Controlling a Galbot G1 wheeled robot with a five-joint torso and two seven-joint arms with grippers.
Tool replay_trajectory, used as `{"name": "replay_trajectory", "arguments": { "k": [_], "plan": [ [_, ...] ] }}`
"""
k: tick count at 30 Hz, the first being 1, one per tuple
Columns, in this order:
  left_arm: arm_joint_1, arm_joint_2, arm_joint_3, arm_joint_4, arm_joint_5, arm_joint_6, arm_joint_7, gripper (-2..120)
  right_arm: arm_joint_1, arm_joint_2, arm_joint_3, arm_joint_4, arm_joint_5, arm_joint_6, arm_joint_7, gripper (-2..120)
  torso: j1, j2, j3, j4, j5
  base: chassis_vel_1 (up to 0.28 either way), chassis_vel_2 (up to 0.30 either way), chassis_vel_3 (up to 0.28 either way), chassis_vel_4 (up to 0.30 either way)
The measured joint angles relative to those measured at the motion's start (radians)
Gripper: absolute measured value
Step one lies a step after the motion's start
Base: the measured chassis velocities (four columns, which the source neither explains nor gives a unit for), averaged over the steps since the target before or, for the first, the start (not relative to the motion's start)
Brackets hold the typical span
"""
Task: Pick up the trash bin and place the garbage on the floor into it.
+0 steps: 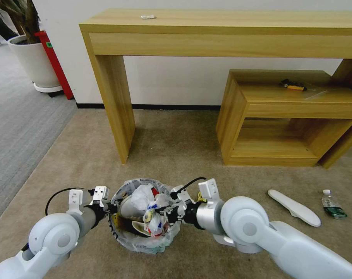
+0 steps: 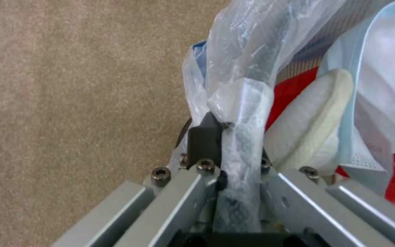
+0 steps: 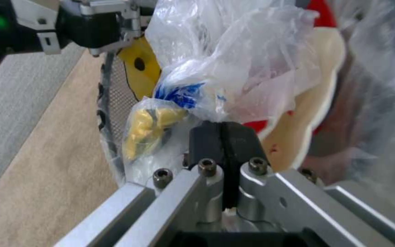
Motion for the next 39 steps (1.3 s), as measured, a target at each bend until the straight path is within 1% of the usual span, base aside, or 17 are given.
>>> {"name": "replay_trajectory", "arguments": {
  "k": [7,9,10,13,14,16,17,18,21,22,25,26,29,30,33,38,39],
  "plan": [
    [-0.007,0.000,0.000,-0.003,-0.016,0.000,-0.006,0,0.012,0.029,-0.019,-0.027,0.028,0.001,0.057,0,0.000,0.000,0.000,0.0000,0.0000,0.000,0.000,0.000,0.000],
    [-0.007,0.000,-0.004,0.000,-0.021,0.000,-0.006,0,0.016,0.034,-0.018,-0.029,0.055,0.001,0.076,10,0.000,0.000,0.000,0.0001,0.0000,0.000,0.000,0.000,0.000],
    [-0.007,0.000,-0.004,0.000,-0.021,0.000,-0.006,0,0.016,0.034,-0.018,-0.029,0.055,0.001,0.076,10,0.000,0.000,0.000,0.0001,0.0000,0.000,0.000,0.000,0.000],
    [-0.010,-0.003,-0.009,0.015,-0.029,0.000,-0.004,0,0.013,0.036,-0.003,-0.018,0.045,0.001,0.078,25,0.000,0.000,0.000,0.0000,0.0000,0.000,0.000,0.000,0.000],
    [-0.010,-0.003,-0.009,0.015,-0.029,0.000,-0.004,0,0.013,0.036,-0.003,-0.018,0.045,0.001,0.078,25,0.000,0.000,0.000,0.0000,0.0000,0.000,0.000,0.000,0.000],
    [-0.009,-0.008,-0.009,0.029,-0.030,0.000,0.001,0,0.010,0.043,0.017,0.002,0.036,0.002,0.076,37,0.000,0.000,0.000,0.0000,0.0001,0.000,0.000,0.000,0.000],
    [-0.009,-0.008,-0.009,0.029,-0.030,0.000,0.001,0,0.010,0.043,0.017,0.002,0.036,0.002,0.076,37,0.000,0.000,0.000,0.0000,0.0001,0.000,0.000,0.000,0.000],
    [-0.009,-0.010,-0.009,0.034,-0.029,0.000,0.003,0,0.010,0.044,0.027,0.012,0.035,0.002,0.074,39,0.000,0.000,0.000,0.0001,0.0001,0.000,0.000,0.000,0.000],
    [-0.010,-0.015,-0.009,0.047,-0.029,0.000,0.007,0,0.009,0.035,0.061,0.047,0.033,0.002,0.057,55,0.000,0.000,0.000,0.0001,0.0000,0.000,0.000,0.000,0.000],
    [-0.010,-0.015,-0.009,0.047,-0.029,0.000,0.007,0,0.009,0.035,0.061,0.047,0.033,0.002,0.057,55,0.000,0.000,0.000,0.0001,0.0000,0.000,0.000,0.000,0.000],
    [-0.017,-0.015,-0.010,0.059,-0.030,0.000,0.015,0,-0.002,0.022,0.102,0.075,0.032,0.002,0.043,70,0.000,0.000,0.000,0.0000,0.0001,0.000,0.000,0.000,0.000],
    [-0.017,-0.015,-0.010,0.059,-0.030,0.000,0.015,0,-0.002,0.022,0.102,0.075,0.032,0.002,0.043,70,0.000,0.000,0.000,0.0000,0.0001,0.000,0.000,0.000,0.000],
    [-0.022,-0.017,-0.013,0.068,-0.031,0.000,0.016,0,-0.014,0.016,0.149,0.094,0.028,0.002,0.028,85,0.000,0.000,0.000,0.0000,0.0001,0.000,0.000,0.000,0.000],
    [-0.022,-0.017,-0.013,0.068,-0.031,0.000,0.016,0,-0.014,0.016,0.149,0.094,0.028,0.002,0.028,85,0.000,0.000,0.000,0.0000,0.0001,0.000,0.000,0.000,0.000],
    [-0.017,-0.020,-0.019,0.074,-0.031,0.000,0.016,0,-0.017,0.012,0.192,0.100,-0.013,0.015,0.013,98,0.000,0.000,0.000,0.0000,0.0001,0.000,0.000,0.000,0.000],
    [-0.006,-0.024,-0.029,0.077,-0.030,0.000,0.018,0,-0.022,0.007,0.224,0.097,-0.071,0.034,-0.010,100,0.000,0.000,0.000,0.0001,0.0001,0.000,0.000,0.000,0.000],
    [0.002,-0.026,-0.035,0.077,-0.030,0.000,0.019,0,-0.030,0.004,0.247,0.086,-0.104,0.051,-0.015,100,0.000,0.000,0.000,0.0001,0.0001,0.000,0.000,0.000,0.000]
  ]
}}
